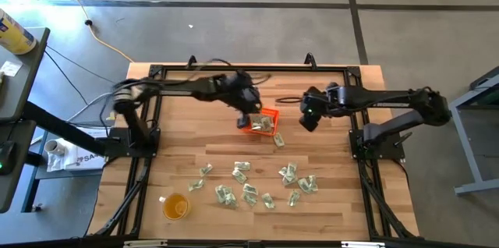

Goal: Pick and place Stevia / Truvia into bins
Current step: Put the stevia packet into the basket

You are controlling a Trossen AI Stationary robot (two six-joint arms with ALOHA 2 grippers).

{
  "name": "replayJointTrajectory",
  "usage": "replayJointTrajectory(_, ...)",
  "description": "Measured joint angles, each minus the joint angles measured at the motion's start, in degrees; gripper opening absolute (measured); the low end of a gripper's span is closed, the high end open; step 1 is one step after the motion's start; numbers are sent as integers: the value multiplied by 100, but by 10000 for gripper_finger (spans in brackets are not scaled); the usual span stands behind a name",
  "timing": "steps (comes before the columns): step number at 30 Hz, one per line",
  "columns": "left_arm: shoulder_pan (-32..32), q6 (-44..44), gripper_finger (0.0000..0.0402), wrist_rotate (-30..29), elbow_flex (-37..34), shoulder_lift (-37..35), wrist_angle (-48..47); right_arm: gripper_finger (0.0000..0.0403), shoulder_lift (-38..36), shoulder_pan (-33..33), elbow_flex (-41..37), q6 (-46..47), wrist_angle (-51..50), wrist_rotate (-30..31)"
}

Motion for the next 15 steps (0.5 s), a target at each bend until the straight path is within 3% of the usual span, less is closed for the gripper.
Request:
replayJointTrajectory(3,-5,-509,67,-270,220,393,-525,174,-270,119,-505,266,48,-690)
replayJointTrajectory(7,-43,-568,144,349,477,391,-1589,185,-398,580,-1043,246,512,-1807)
replayJointTrajectory(10,-123,-564,185,451,497,166,-2384,189,-402,1034,-1354,118,1064,-2013)
replayJointTrajectory(15,-149,-388,222,-242,378,-310,-3706,190,-400,1700,-1944,-732,1829,-2449)
